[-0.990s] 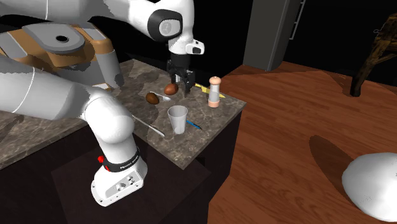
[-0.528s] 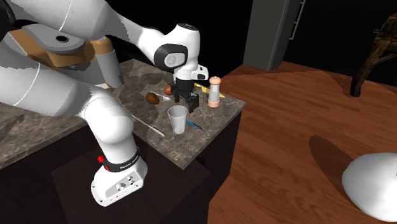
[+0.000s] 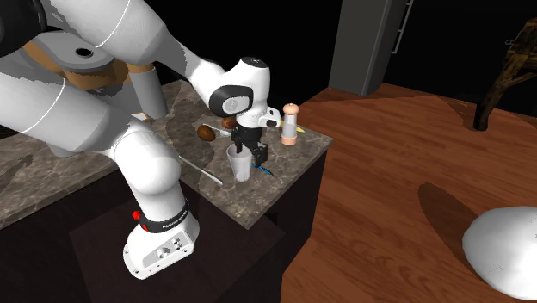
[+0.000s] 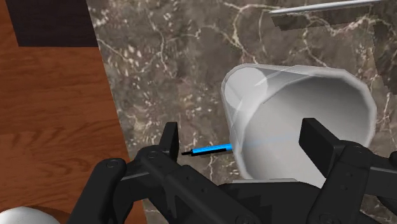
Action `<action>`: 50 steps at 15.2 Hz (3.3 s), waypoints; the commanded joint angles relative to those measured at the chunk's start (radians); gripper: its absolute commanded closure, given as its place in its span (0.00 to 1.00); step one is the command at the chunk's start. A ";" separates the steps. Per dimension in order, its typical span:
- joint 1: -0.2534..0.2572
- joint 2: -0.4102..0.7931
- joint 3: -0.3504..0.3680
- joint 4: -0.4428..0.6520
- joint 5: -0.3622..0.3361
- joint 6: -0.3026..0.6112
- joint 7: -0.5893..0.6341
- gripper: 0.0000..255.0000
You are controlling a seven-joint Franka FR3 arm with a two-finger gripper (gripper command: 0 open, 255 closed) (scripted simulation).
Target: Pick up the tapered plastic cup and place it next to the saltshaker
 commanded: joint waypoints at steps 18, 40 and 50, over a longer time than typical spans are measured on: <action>0.007 0.042 -0.005 -0.015 0.007 0.057 -0.008 1.00; -0.015 -0.185 0.025 0.156 -0.016 -0.339 0.045 1.00; -0.014 -0.222 0.032 0.272 -0.016 -0.490 0.062 1.00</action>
